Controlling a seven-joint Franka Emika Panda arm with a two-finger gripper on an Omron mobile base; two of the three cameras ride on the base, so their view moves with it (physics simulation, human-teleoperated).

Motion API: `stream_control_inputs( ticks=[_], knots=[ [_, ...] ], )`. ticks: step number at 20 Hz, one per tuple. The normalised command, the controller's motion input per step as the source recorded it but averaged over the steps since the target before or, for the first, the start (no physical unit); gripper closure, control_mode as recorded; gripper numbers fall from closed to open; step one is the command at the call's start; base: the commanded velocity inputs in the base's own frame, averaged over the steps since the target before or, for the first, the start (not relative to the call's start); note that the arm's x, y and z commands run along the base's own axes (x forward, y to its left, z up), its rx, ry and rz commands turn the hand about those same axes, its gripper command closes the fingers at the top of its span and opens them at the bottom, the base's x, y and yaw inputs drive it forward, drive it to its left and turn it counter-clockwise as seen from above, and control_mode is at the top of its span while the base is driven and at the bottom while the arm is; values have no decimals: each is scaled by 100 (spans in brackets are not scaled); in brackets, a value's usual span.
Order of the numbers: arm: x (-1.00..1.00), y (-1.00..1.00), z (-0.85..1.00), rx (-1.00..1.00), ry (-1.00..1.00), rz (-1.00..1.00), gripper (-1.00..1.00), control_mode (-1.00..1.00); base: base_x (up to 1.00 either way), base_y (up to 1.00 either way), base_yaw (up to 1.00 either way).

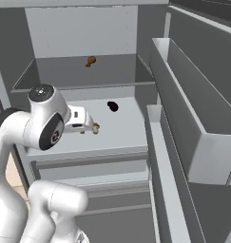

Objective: Transport the fish and mushroom to the fridge. Place the fish on the rack containing meat and place the mushroom on the rack containing the vegetable, ensuring meats and vegetables are on different racks.

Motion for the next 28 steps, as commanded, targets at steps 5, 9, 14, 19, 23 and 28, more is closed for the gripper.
stream_control_inputs(
  ticks=[5,9,14,19,23,28],
  knots=[
    [-3,17,39,0,6,-4,-100,-100,0,0,0],
    [-19,11,14,0,5,-18,-100,-100,0,0,0],
    [-60,1,6,4,0,-17,-100,-100,0,0,0],
    [-73,0,24,4,-3,-7,-100,-100,0,0,0],
    [-62,0,51,0,-3,0,-100,-100,0,0,0],
    [-63,0,48,0,-2,0,-100,-100,0,0,0]
  ],
)
